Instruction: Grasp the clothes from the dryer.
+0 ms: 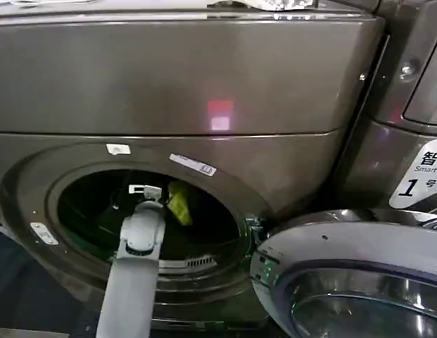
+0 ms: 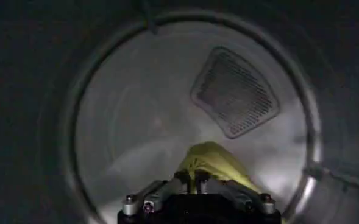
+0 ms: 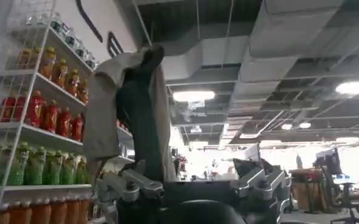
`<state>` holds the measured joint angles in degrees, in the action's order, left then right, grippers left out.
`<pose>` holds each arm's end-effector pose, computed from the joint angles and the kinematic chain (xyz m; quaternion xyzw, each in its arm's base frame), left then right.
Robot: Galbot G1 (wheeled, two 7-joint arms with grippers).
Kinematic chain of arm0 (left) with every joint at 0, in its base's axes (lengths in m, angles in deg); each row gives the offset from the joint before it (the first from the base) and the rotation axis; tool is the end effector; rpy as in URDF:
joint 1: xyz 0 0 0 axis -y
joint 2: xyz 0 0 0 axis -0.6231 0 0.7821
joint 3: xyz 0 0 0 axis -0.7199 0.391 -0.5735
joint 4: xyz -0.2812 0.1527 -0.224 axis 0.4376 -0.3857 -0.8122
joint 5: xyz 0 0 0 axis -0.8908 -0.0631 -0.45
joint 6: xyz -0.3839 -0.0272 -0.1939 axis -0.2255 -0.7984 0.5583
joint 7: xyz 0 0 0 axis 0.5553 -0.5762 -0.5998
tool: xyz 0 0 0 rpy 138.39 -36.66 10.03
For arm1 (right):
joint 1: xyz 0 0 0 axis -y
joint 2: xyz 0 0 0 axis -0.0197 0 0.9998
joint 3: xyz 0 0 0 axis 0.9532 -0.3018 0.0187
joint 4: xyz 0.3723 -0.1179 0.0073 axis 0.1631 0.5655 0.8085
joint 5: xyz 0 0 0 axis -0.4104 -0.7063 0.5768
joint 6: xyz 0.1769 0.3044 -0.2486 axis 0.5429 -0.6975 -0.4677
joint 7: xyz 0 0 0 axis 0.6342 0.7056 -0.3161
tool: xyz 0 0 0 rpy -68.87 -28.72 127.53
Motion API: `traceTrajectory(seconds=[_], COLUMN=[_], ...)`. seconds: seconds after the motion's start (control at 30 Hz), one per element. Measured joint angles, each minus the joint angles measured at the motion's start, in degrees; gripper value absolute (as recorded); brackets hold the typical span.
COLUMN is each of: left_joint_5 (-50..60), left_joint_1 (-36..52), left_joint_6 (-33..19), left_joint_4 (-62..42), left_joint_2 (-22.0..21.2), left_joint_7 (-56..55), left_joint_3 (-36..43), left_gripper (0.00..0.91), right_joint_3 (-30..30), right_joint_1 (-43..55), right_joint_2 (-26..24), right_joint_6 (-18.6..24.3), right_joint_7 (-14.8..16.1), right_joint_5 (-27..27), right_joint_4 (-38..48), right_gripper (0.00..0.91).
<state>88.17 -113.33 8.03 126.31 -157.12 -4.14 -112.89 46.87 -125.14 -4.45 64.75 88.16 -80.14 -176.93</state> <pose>0.5003 -0.0148 -0.2118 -0.0359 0.9935 0.1023 0.0348 -0.1534 -0.5183 -0.0879 0.6531 0.7280 -0.1438 0.1510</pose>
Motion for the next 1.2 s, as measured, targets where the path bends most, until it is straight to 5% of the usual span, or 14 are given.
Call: traceTrajectory(seconds=[1.2], left_joint_5=[-3.8], left_joint_1=[-1.2], left_joint_6=[1.7], left_joint_4=[1.8], left_joint_2=[-0.1], left_joint_7=[-4.1], left_joint_3=[0.5], left_gripper=[0.000], right_joint_3=[0.1], right_joint_1=[0.0], right_joint_2=[0.9], right_joint_6=[-0.7], right_joint_7=[-0.6], right_joint_5=[0.3], right_joint_4=[-0.9], right_gripper=[0.907])
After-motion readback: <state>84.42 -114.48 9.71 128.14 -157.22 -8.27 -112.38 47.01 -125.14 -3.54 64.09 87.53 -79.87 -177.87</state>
